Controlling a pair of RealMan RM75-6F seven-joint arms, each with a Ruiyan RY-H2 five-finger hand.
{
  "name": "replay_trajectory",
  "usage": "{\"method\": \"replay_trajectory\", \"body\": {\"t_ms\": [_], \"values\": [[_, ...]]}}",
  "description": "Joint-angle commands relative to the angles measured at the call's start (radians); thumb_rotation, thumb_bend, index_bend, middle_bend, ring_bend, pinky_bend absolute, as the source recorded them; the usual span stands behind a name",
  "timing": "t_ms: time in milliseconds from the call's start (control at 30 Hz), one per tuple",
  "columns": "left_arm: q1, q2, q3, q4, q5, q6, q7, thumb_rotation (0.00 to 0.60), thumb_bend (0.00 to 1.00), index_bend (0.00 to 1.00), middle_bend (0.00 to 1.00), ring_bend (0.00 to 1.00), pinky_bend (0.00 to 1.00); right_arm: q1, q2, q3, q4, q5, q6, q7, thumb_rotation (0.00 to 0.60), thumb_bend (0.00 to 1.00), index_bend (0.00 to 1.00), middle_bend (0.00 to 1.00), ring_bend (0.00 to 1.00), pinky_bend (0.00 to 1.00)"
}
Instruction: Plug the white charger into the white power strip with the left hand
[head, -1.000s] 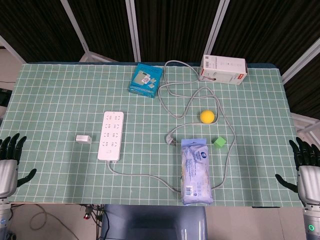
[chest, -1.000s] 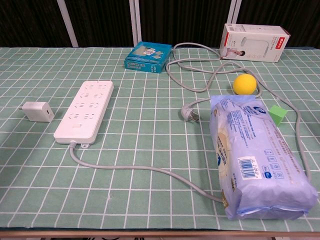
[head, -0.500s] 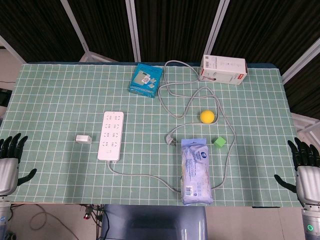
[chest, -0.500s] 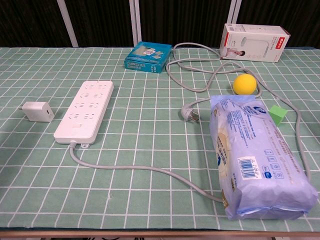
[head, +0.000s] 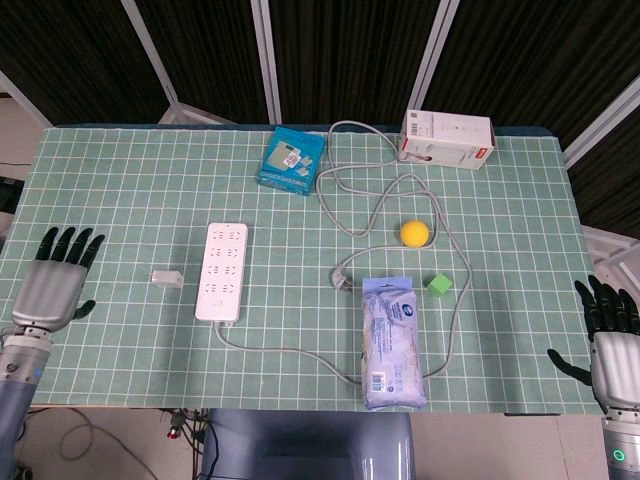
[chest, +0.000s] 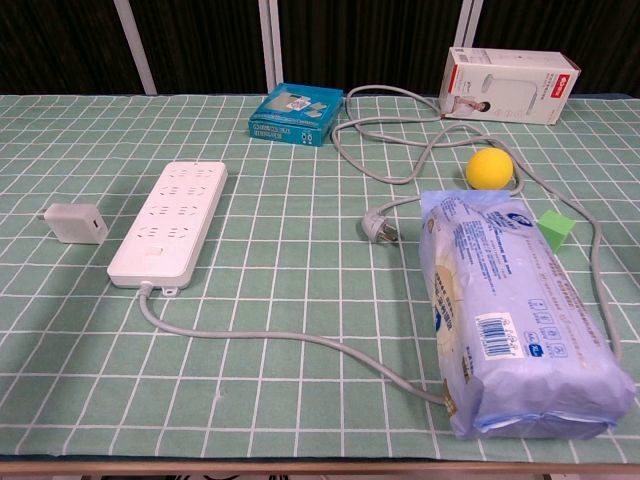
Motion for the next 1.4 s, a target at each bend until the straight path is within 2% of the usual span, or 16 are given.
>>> {"method": "replay_trajectory", "body": {"t_ms": [33,267,433,567,767,1100,1400], "values": [[-0.157,0.036,-0.035,-0.067,-0.215,-0.106,0.238,0.6,0.15,0.1,0.08,0.0,0.0,0.0,-0.001,0.0,0.001,0.002,-0.001,-0.001,0.6,0.13,0.0,0.0,0.0,0.0],[-0.29,-0.024,-0.018,-0.083,-0.442,-0.105,0.401,0.6,0.15,0.1,0.11,0.0,0.02,0.001,-0.003,0.0,0.002,0.001,-0.001,-0.004,0.6,0.13,0.0,0.0,0.0,0.0],[-0.343,-0.093,0.014,-0.024,-0.516,-0.114,0.414,0.6,0.15,0.1,0.13,0.0,0.03,-0.002,-0.001,0.003,0.001,0.003,0.004,0.0,0.6,0.13,0.0,0.0,0.0,0.0],[-0.36,-0.153,0.031,0.045,-0.527,-0.161,0.355,0.6,0.15,0.12,0.17,0.0,0.05,-0.002,0.0,0.004,0.002,0.004,0.005,0.0,0.6,0.13,0.0,0.0,0.0,0.0],[-0.363,-0.224,0.065,0.154,-0.459,-0.206,0.259,0.6,0.15,0.17,0.24,0.02,0.07,-0.003,-0.002,0.007,0.005,0.01,0.005,0.0,0.6,0.13,0.0,0.0,0.0,0.0],[-0.341,-0.362,0.103,0.379,-0.288,-0.238,0.053,0.6,0.17,0.21,0.26,0.02,0.07,-0.005,-0.002,0.01,0.003,0.014,0.009,0.004,0.6,0.13,0.0,0.0,0.0,0.0],[-0.314,-0.434,0.125,0.505,-0.159,-0.254,-0.117,0.6,0.22,0.29,0.33,0.04,0.07,-0.008,-0.002,0.016,0.003,0.022,0.012,0.007,0.6,0.13,0.0,0.0,0.0,0.0]]}}
